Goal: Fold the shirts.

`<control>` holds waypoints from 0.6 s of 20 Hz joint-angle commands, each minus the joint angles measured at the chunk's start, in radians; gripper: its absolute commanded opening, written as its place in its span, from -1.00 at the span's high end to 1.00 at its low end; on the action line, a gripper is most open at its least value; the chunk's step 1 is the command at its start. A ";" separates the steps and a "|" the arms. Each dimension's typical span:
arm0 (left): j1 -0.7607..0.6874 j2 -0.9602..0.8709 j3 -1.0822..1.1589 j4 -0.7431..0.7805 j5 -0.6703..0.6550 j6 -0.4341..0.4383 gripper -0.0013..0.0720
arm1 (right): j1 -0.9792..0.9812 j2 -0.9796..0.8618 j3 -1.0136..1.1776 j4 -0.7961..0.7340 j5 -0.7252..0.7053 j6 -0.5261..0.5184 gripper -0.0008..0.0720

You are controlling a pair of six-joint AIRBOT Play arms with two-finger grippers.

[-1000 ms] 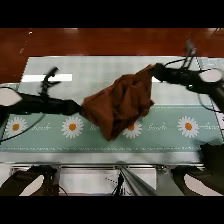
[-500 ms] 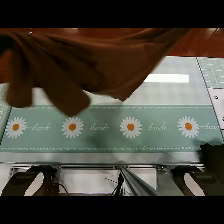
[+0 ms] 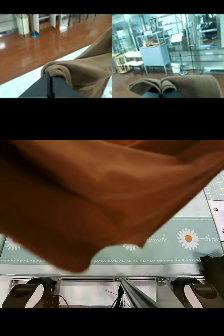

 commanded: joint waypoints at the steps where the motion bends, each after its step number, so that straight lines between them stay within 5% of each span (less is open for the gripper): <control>1: 0.001 0.008 0.034 0.039 -0.111 -0.037 0.91 | 0.000 0.017 0.060 -0.179 0.146 0.126 0.90; 4: 0.001 -0.042 0.023 0.186 -0.225 -0.069 0.91 | 0.000 -0.017 0.060 -0.359 0.386 0.190 0.90; 7: 0.001 -0.141 -0.036 0.185 -0.219 -0.066 0.91 | 0.001 -0.149 0.059 -0.355 0.566 0.150 0.90; 12: -0.026 -0.463 -0.079 0.137 -0.186 0.019 0.91 | 0.001 -0.465 0.060 -0.270 0.524 0.066 0.90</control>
